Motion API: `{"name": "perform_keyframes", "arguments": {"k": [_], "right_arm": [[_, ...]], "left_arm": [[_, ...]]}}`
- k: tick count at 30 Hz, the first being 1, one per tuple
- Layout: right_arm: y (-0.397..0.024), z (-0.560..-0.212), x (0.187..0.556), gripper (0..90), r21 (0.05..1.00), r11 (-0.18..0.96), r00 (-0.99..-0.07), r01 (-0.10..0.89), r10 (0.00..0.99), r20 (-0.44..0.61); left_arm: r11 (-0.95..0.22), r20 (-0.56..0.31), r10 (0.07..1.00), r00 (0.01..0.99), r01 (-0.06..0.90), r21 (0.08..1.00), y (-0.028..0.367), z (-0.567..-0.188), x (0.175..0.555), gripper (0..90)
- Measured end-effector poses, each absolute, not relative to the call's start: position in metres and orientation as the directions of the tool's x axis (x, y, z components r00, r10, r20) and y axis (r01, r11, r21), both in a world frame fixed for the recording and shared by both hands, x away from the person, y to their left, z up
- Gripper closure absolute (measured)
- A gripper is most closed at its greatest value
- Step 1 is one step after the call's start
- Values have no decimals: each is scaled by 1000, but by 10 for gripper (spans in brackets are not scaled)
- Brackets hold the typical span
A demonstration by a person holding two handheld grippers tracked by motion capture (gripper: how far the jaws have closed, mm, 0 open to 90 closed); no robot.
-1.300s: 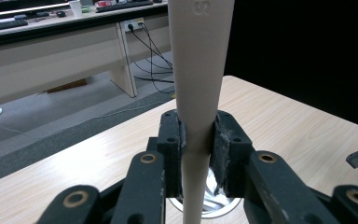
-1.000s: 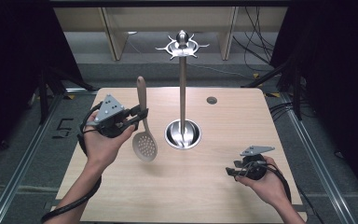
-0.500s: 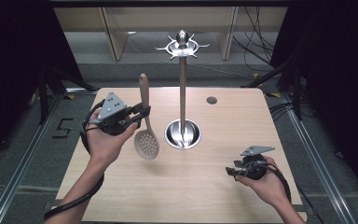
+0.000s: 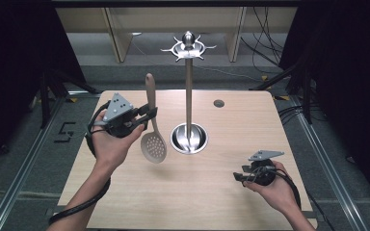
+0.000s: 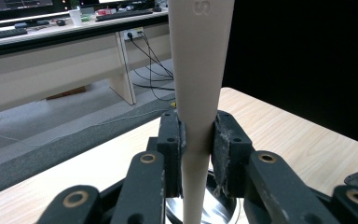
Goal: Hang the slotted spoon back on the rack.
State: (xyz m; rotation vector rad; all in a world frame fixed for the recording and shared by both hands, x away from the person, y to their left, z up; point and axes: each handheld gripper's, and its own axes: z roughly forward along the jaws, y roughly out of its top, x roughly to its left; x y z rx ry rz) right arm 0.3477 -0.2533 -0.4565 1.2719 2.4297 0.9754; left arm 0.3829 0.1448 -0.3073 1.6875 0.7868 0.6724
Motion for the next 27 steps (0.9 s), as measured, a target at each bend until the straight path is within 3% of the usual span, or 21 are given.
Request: {"name": "perform_keyframes", "arguments": {"k": [27], "right_arm": [[-253, -455, 347, 520, 645, 390, -586, 657, 803, 110]], "left_arm": [[-164, 27, 798, 602, 175, 971, 129, -296, 391, 737]]}}
